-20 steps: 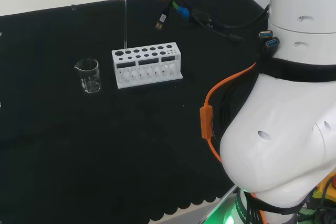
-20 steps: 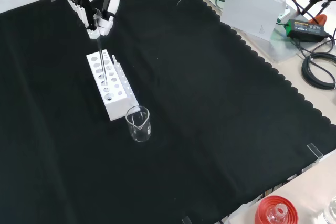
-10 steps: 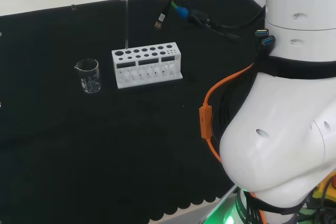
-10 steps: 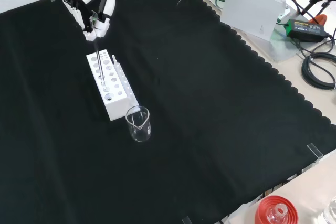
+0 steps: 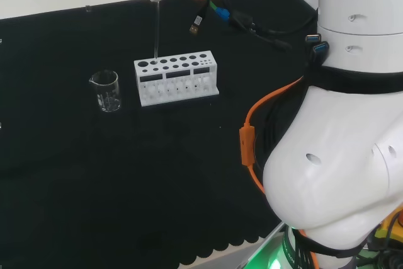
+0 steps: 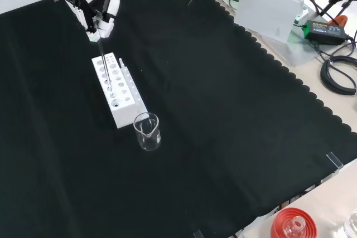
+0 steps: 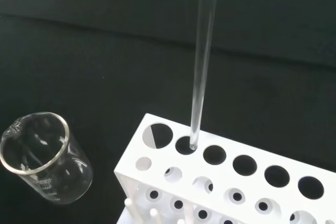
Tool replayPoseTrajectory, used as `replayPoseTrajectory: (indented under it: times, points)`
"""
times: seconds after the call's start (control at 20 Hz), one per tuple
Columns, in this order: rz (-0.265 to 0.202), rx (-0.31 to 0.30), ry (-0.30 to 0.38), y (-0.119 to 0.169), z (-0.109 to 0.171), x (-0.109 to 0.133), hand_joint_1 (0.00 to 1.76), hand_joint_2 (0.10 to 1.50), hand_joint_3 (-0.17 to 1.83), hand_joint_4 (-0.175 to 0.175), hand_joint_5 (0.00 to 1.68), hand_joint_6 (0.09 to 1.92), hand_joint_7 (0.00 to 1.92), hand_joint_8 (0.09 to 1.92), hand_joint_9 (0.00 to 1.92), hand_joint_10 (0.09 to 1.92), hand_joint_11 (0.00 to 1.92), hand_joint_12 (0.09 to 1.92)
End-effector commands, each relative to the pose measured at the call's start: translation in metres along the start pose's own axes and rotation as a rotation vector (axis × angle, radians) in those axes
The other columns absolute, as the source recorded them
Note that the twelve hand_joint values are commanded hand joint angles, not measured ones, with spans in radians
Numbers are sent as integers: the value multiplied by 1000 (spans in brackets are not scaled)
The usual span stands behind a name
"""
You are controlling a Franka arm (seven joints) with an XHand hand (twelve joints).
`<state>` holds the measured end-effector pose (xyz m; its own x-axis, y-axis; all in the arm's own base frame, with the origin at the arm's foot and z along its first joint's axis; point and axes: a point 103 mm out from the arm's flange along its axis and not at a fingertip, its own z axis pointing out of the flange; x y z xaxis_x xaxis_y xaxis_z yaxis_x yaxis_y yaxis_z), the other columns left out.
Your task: Put the glass rod back on the white test tube rack.
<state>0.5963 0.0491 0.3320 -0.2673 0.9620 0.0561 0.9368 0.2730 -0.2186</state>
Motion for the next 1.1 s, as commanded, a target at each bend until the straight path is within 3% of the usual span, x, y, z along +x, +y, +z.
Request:
replayPoseTrajectory:
  times: [0.05,0.5,1.1]
  points:
    - [-1,8,1,-3,4,0,1331,1032,-175,-175,1414,87,1544,252,1771,283,1572,720]
    - [-19,48,-12,12,28,5,1332,1032,-175,-175,1414,87,1544,253,1770,283,1572,720]
    - [-28,68,5,35,36,-1,1332,1032,-175,-175,1414,87,1544,252,1766,283,1571,721]
